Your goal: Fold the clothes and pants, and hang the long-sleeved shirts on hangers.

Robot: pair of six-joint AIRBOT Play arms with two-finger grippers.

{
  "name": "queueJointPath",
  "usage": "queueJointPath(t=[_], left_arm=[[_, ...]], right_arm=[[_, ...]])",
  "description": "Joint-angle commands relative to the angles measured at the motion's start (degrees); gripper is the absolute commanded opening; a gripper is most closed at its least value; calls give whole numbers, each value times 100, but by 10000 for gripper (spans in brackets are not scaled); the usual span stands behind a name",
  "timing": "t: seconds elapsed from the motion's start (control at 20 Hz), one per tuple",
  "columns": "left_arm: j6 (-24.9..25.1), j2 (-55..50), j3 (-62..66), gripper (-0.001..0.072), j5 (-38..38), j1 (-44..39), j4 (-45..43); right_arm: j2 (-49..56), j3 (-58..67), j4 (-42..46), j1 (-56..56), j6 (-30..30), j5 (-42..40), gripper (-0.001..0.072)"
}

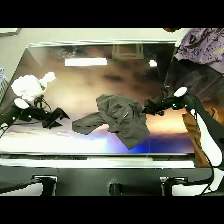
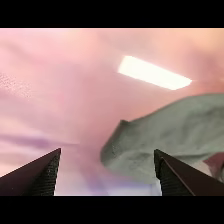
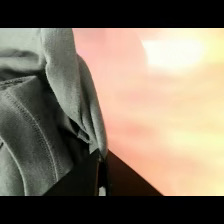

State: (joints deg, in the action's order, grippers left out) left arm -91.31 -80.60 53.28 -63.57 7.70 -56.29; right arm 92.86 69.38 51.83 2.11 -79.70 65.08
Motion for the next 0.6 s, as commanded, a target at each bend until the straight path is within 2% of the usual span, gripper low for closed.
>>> queueJointPath(t=[0.0,0.15,0.25,0.3,0.35,0.4,0.55], left_arm=[[699,-55,-610,652,492,-57,693],[1058,-254,-612,651,671,-334,1139],[1056,-435,-612,634,901,-538,1355],[1058,-553,-601,531,951,-638,1469],[1062,-647,-601,334,973,-717,1572],[1150,-702,-601,6,970,-763,1646],[1215,-586,-361,17,946,-748,1768]], right_arm=[[-61,0,26,-4,-214,103,30],[-59,0,-15,-4,-273,129,30],[-61,0,-15,-4,-367,181,30],[-61,0,-20,-4,-369,216,30],[-61,2,-44,-4,-404,251,30],[-81,2,-125,-4,-459,262,30],[-343,160,-153,13,-407,79,29]])
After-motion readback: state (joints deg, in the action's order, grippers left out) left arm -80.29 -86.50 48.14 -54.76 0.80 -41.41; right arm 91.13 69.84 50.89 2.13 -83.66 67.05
